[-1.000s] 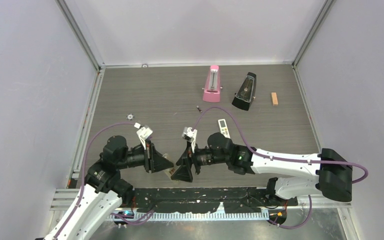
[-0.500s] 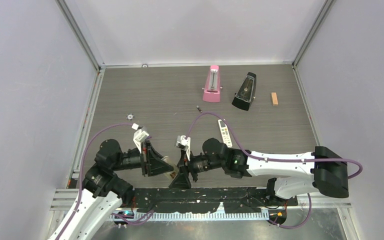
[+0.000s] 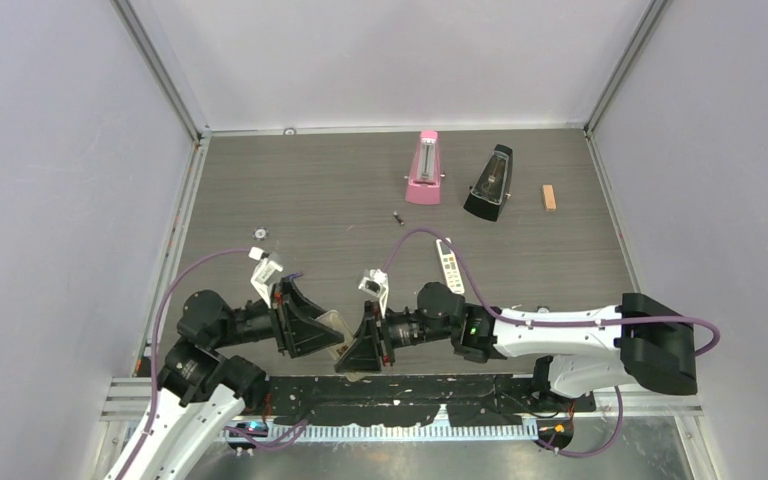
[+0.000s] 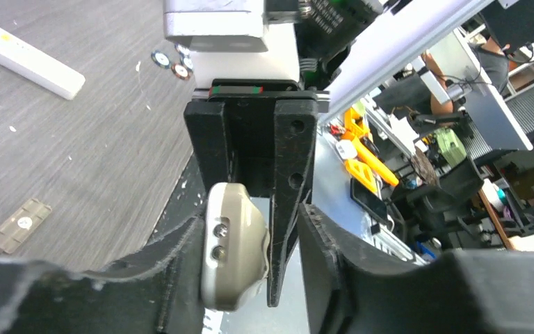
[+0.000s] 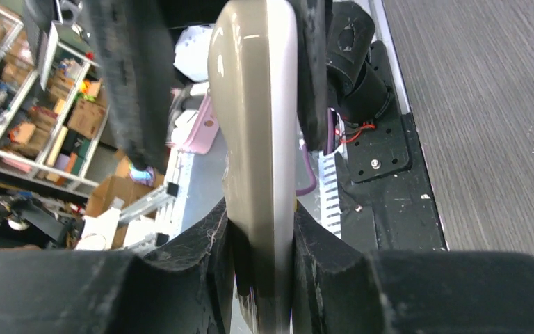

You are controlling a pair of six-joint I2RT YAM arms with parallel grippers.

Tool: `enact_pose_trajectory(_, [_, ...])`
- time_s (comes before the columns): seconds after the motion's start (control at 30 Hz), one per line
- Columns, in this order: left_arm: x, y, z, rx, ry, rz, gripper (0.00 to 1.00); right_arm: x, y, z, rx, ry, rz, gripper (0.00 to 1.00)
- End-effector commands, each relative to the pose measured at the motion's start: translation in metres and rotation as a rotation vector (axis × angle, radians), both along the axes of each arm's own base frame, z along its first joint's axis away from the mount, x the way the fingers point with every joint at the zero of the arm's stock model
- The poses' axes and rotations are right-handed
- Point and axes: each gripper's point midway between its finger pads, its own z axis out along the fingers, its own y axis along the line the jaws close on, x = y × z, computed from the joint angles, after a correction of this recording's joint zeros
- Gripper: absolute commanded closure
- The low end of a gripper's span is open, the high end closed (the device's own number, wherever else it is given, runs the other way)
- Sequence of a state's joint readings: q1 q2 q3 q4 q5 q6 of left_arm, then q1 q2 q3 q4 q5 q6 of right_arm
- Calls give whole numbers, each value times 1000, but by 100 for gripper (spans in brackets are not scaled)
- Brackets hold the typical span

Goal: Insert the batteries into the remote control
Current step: Adjust the remote control.

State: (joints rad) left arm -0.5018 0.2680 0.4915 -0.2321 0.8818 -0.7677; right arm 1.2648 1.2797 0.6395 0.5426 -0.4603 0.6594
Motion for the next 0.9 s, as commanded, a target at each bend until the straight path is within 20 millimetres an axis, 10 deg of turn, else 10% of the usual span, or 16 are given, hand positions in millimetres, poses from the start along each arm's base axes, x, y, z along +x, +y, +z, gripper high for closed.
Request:
enact_pose_trajectory(0.0, [13, 2, 25, -119, -40, 94, 49, 10, 6, 36, 141, 71, -78, 95])
enact_pose_trajectory(0.23, [27, 1, 14, -219, 45, 162, 52, 13, 14, 46, 211, 156, -89, 94])
enact_pose_trajectory(0.57, [41, 6, 2, -211, 89, 257, 97, 17, 21, 33, 192, 198, -103, 94])
enact_pose_trajectory(0.77, [54, 15, -10, -137, 76, 364, 100, 29, 12, 29, 178, 178, -175, 34])
enact_pose_trajectory(0.87, [67, 33, -27, -15, 79, 509, 100, 50, -4, 21, 159, 169, -252, 26])
